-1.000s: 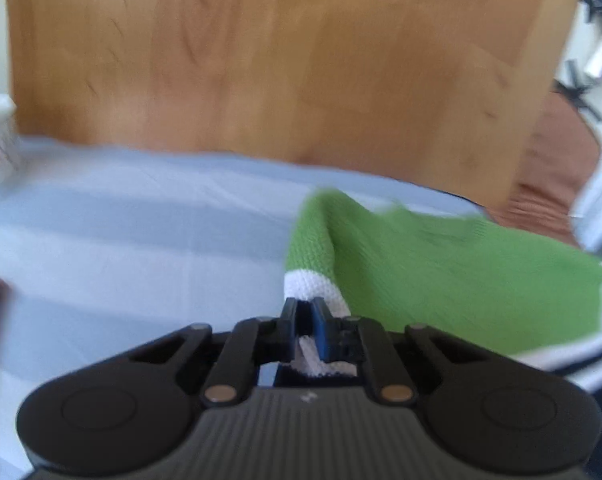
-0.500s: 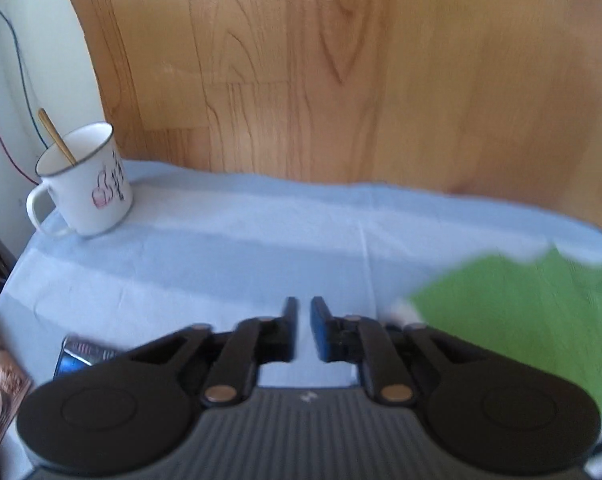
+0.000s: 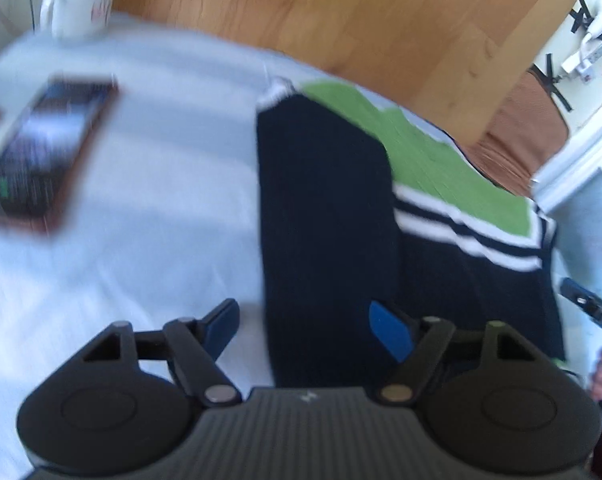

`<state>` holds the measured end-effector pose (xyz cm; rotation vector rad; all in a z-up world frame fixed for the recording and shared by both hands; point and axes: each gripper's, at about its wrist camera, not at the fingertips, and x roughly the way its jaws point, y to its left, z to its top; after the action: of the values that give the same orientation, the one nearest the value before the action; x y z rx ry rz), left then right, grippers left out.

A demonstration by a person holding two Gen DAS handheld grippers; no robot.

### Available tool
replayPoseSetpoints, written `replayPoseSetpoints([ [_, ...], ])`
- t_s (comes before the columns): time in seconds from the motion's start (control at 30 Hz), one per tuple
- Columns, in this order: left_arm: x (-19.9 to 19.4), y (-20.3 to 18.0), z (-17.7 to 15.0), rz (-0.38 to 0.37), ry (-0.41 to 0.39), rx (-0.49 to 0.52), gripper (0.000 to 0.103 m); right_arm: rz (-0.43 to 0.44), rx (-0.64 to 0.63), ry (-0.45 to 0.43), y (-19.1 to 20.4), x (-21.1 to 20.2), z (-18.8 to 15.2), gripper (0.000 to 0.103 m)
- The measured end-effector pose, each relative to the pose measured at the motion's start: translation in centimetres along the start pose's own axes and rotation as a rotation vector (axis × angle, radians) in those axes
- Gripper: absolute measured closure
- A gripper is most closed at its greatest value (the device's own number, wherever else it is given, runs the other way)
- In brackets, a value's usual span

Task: Fold small clothes

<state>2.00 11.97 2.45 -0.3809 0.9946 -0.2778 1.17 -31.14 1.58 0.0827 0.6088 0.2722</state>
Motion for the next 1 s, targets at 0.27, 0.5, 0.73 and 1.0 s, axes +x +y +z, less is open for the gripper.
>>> replayPoseSetpoints([
  [0.27, -1.0, -0.7, -0.8, 0.185, -0.099, 0.089, 0.095, -0.073, 0.084, -0.072, -0.4, -3.7, -1.4, 0.062],
  [0.5, -4.8, 3.1, 1.1, 0.65, -0.256, 0.079, 0.093, -0.144, 0.131, -0.102, -2.4, -6.9, -2.4, 0.061],
  [0.73, -6.2, 0.6, -3.2, 0.31, -0.161, 0.156, 0.072, 0.135, 0.204, 0.052, -1.6, -7.9, -6.0, 0.059],
  [1.0, -4.0, -3.2, -9.6, 0.028, 0.002, 0.216, 0.054, 0.198, 0.254, 0.179, 0.3, -7.4, -10.2, 0.049],
])
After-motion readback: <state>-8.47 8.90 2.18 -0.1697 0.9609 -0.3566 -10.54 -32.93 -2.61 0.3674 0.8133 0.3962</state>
